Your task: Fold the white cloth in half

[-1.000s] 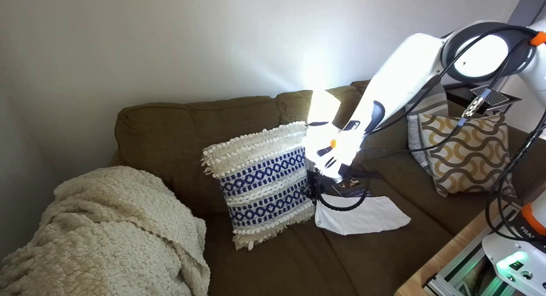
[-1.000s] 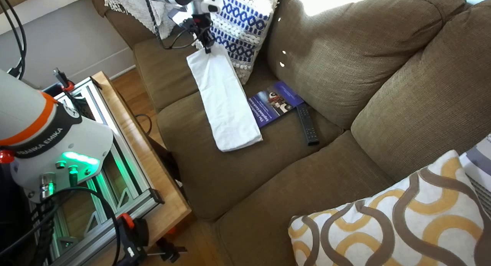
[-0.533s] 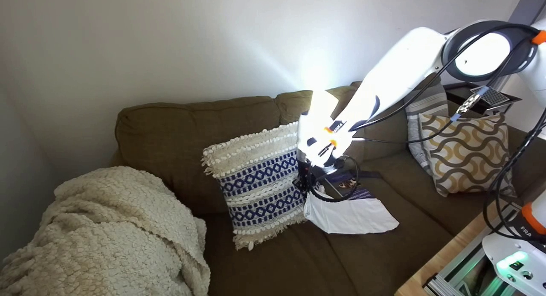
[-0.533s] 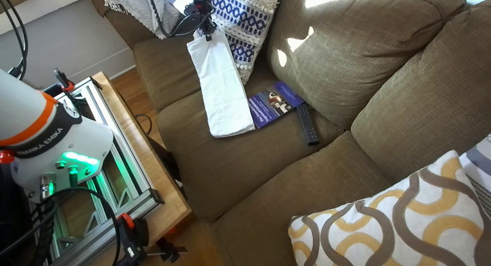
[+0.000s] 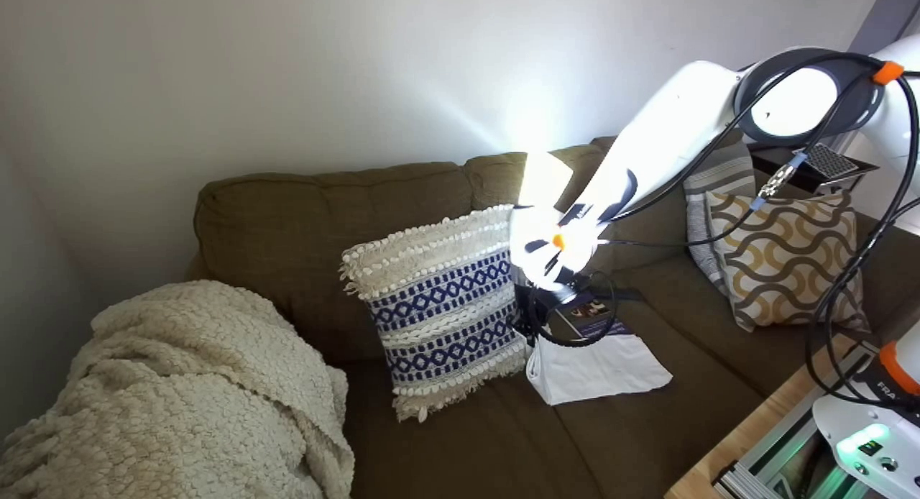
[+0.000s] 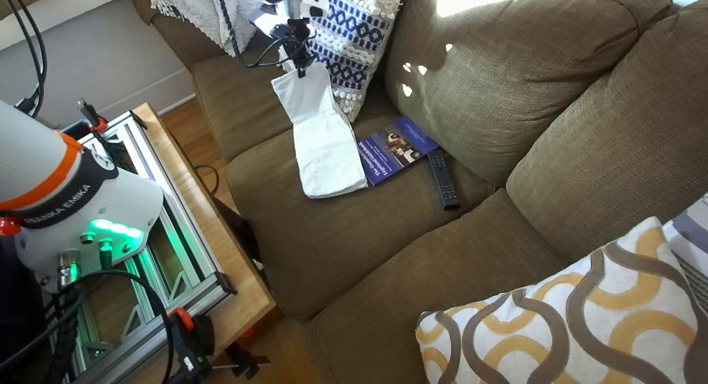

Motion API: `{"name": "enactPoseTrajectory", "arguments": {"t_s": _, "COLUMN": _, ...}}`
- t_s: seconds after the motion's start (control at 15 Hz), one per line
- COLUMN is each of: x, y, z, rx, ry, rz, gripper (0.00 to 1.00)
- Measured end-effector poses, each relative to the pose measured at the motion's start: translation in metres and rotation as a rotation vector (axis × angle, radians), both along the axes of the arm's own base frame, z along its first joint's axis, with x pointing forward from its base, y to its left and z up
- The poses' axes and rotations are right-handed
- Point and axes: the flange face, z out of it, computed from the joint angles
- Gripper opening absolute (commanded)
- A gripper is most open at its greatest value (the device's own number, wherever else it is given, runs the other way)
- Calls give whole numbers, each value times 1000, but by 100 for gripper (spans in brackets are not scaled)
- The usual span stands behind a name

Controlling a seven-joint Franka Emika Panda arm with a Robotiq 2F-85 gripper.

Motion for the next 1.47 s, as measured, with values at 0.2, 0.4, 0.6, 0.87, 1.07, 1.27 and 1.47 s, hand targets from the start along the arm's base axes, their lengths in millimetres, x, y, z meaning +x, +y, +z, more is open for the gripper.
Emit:
{"name": "enactPoseTrajectory", "arguments": {"t_s": 0.2, "x": -15, "y": -14, "z": -11, "rx": -25, "ry": 35, "rz": -5, "gripper": 2}}
{"name": "enactPoseTrajectory", "arguments": {"t_s": 0.4, "x": -26, "y": -36, "z": -21, "rx": -62, "ry": 63, "rz": -15, "gripper": 2}}
{"name": "enactPoseTrajectory", "arguments": {"t_s": 0.6, "x": -33, "y": -65, "z": -25, "rx": -108, "ry": 74, "rz": -17, "gripper": 2}}
{"name": "enactPoseTrajectory", "arguments": {"t_s": 0.87, "x": -40, "y": -99, "z": -26, "rx": -169, "ry": 84, "rz": -1, "gripper": 2}}
{"name": "enactPoseTrajectory", "arguments": {"t_s": 1.07, "x": -45, "y": -113, "z": -26, "rx": -194, "ry": 92, "rz": 12, "gripper": 7}}
{"name": "enactPoseTrajectory", "arguments": {"t_s": 1.27, "x": -47, "y": -114, "z": -25, "rx": -196, "ry": 94, "rz": 14, "gripper": 2}}
{"name": "enactPoseTrajectory", "arguments": {"t_s": 1.47, "x": -47, "y": -115, "z": -26, "rx": -202, "ry": 94, "rz": 3, "gripper": 2}}
